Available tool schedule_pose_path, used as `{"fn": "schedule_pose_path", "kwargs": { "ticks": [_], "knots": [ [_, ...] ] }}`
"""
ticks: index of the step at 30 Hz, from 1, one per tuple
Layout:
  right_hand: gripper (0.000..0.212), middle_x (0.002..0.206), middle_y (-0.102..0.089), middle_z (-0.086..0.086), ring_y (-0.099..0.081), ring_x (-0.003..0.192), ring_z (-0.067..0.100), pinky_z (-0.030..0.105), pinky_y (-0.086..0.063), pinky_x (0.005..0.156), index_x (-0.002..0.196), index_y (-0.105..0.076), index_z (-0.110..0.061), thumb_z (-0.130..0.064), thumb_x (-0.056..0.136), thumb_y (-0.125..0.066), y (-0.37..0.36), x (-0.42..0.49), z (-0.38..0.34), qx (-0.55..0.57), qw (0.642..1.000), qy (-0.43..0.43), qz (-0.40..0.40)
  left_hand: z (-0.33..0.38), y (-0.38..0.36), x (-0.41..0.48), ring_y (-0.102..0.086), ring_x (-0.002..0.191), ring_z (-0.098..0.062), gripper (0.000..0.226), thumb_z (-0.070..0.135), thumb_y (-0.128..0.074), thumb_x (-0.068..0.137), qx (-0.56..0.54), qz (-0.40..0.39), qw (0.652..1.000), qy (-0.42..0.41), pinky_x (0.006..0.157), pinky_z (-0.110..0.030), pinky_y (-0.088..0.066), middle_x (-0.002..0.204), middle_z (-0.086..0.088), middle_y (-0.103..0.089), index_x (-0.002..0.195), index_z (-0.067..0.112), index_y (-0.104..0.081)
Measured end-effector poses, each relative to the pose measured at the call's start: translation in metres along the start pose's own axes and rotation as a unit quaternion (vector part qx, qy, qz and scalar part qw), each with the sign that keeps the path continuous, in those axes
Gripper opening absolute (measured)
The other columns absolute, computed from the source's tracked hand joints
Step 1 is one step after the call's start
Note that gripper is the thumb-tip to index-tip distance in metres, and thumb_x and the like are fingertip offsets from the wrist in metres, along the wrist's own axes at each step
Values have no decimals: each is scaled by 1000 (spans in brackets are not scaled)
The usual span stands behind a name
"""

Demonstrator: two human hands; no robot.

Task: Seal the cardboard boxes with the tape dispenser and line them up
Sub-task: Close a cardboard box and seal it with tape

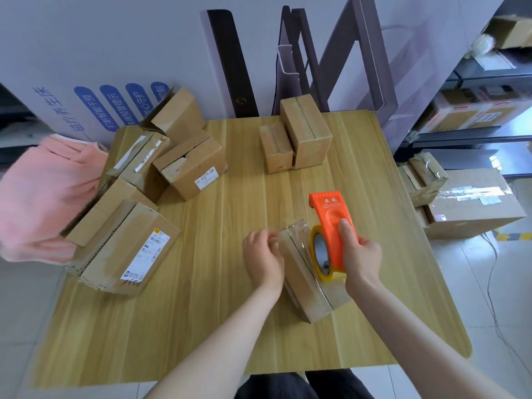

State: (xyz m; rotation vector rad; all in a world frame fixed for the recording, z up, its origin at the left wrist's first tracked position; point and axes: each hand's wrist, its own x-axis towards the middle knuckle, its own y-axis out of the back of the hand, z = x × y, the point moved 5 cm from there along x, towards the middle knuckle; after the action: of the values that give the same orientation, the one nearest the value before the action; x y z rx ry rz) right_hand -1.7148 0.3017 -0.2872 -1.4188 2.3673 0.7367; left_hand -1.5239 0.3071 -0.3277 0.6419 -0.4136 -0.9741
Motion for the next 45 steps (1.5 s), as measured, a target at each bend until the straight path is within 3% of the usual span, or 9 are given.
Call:
{"fn": "schedule_pose_path", "kwargs": {
  "ticks": [4,6,9,16,24,29,31,36,45],
  "knots": [
    [45,61,-57,5,-53,54,18,27,-41,51,65,-59,-7,-46,88,-64,1,-2,-1,35,999,-2,7,16,-23,16,-59,105,-21,40,-8,-54,82,73,-136,961,-229,87,-30,-50,109,0,-68,107,17,-71],
    [44,59,-57,4,-53,53,17,26,-40,50,65,-60,-8,-45,88,-63,2,-3,0,41,999,1,9,20,-35,22,-52,121,-16,36,12,-44,96,97,-226,951,-189,95,-13,-37,130,6,-60,127,24,-61],
    [47,57,-54,5,-50,53,20,26,-40,52,68,-60,-4,-46,88,-63,1,-3,2,40,999,14,7,17,-45,26,-52,121,-11,36,31,-40,100,89,-272,955,-80,64,12,-23,133,9,-57,133,26,-54],
    [44,59,-54,8,-51,54,21,29,-41,54,64,-58,-6,-43,88,-65,1,-4,5,60,998,14,10,42,-48,42,-60,98,-22,33,7,-43,92,279,-324,894,-135,68,-30,-46,115,2,-61,119,22,-55],
    [43,50,-52,0,-46,36,5,16,-37,38,58,-57,-8,-38,89,-65,1,-5,4,63,998,14,18,63,-61,58,-56,98,-19,14,15,-45,89,401,-440,785,-169,67,-26,-38,109,6,-57,98,24,-51],
    [45,57,-55,6,-50,51,18,26,-39,49,67,-62,-1,-41,88,-65,1,-7,3,56,998,17,21,62,-60,61,-56,98,-18,22,12,-42,85,360,-458,800,-142,67,-25,-35,104,9,-55,91,30,-52],
    [49,59,-57,8,-52,54,20,28,-41,51,72,-64,5,-42,87,-65,0,-7,4,55,998,16,21,52,-56,58,-53,118,-17,35,16,-47,88,313,-428,842,-105,79,-25,-41,123,13,-57,115,36,-56],
    [45,59,-60,9,-53,42,11,20,-42,40,74,-65,1,-41,89,-64,2,-7,2,48,999,7,13,19,-18,38,-45,128,-11,46,29,-61,91,177,-198,957,-120,101,-28,-40,138,11,-53,136,29,-51],
    [48,61,-59,7,-54,54,19,26,-44,50,75,-64,4,-42,88,-65,-1,-11,1,45,999,6,11,-27,-14,24,-58,113,-10,37,48,-58,90,-45,-220,971,87,88,-23,-45,124,9,-64,121,30,-65]
  ]
}}
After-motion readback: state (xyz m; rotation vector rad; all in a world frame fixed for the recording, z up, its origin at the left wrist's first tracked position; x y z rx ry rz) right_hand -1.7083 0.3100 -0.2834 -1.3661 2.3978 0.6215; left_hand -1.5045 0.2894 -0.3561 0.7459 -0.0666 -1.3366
